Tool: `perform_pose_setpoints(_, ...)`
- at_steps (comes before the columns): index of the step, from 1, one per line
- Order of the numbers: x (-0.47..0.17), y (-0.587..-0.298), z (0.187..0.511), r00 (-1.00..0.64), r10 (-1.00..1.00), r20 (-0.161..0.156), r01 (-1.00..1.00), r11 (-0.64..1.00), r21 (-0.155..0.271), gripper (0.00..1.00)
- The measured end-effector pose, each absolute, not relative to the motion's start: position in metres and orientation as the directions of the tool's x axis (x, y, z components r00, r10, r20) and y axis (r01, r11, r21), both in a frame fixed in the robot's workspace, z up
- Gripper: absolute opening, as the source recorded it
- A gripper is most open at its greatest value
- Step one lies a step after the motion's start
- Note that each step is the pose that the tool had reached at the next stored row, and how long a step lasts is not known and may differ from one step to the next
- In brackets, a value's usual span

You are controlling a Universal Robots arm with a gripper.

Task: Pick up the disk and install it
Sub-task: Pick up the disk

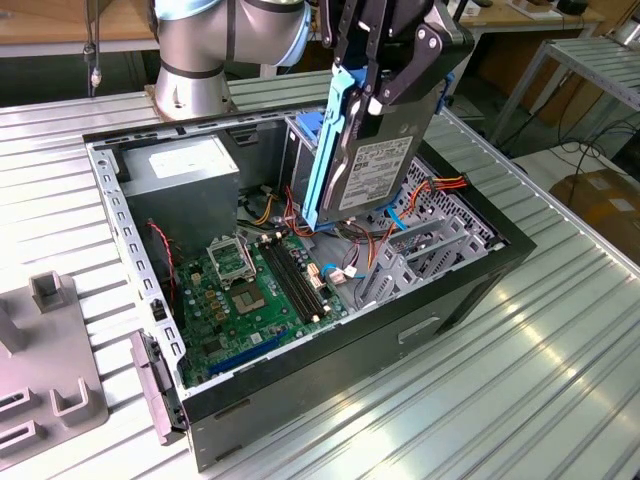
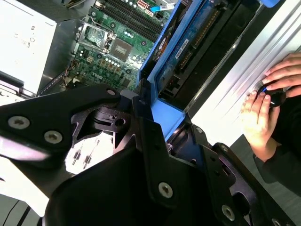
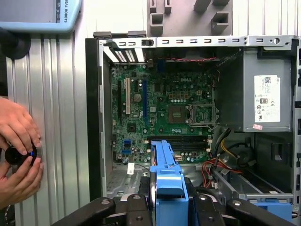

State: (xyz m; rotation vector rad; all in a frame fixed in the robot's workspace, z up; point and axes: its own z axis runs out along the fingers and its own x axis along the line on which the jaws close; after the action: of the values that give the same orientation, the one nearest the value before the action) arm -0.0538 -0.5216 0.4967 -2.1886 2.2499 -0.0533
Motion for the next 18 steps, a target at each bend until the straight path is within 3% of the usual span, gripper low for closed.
perform_pose_setpoints(18, -0.046, -0.543, 0.495, -0.028, -0.999, 0.022, -0.999, 0.027, -0.026, 0.37)
